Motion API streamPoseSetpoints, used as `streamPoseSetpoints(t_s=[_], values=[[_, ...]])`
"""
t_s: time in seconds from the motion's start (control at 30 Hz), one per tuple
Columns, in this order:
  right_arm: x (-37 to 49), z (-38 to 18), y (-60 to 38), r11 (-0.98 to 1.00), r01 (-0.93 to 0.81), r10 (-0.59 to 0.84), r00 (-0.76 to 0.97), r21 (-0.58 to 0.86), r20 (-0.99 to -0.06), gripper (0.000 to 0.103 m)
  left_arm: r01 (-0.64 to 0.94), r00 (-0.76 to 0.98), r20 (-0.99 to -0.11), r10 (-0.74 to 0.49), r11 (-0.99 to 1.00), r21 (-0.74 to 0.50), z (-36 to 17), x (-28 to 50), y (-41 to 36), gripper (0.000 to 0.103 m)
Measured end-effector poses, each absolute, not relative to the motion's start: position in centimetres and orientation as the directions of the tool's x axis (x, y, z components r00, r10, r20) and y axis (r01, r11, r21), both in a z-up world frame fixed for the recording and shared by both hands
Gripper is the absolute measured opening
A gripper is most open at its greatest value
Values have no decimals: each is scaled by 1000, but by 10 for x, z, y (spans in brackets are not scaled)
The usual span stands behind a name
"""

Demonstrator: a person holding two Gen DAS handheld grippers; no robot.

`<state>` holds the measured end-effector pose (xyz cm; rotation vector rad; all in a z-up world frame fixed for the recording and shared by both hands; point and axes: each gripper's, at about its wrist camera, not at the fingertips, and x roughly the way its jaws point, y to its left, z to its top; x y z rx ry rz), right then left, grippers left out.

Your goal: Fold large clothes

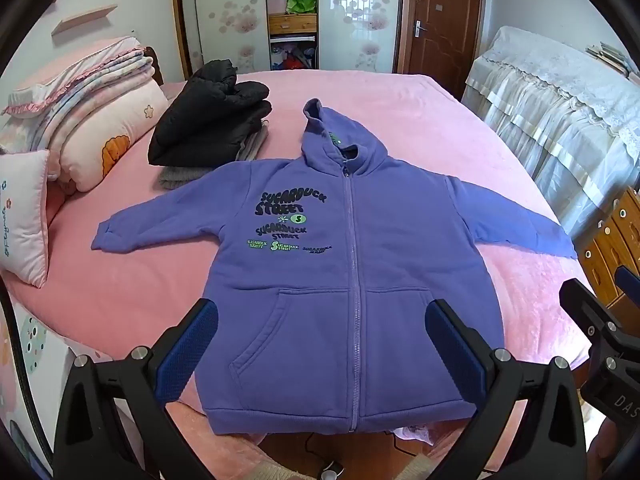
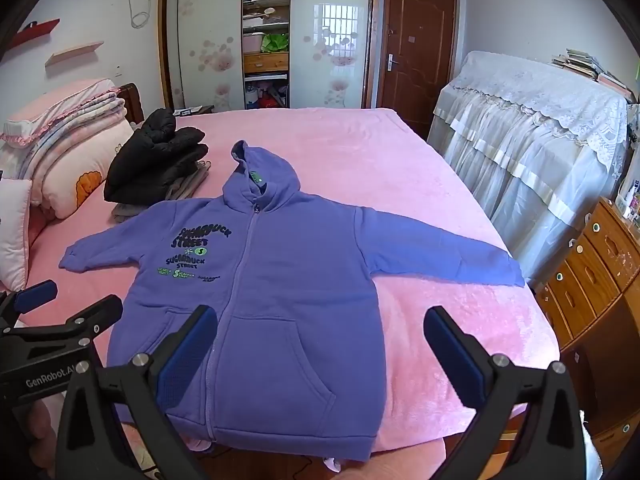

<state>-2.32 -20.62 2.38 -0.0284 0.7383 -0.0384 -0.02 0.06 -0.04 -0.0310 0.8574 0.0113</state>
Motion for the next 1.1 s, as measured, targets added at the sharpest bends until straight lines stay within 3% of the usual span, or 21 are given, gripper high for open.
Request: streamPoseSetpoints(t_s=[0.53, 1.1], values=[[-24, 23, -208, 999, 25, -41, 741, -34, -670, 103, 12, 654, -757, 2, 1000, 13, 1, 0, -6, 103], [-18, 35, -207, 1000, 12, -27, 759, -27, -651, 103, -17, 644, -765, -11, 999, -29, 4, 8, 2, 103]])
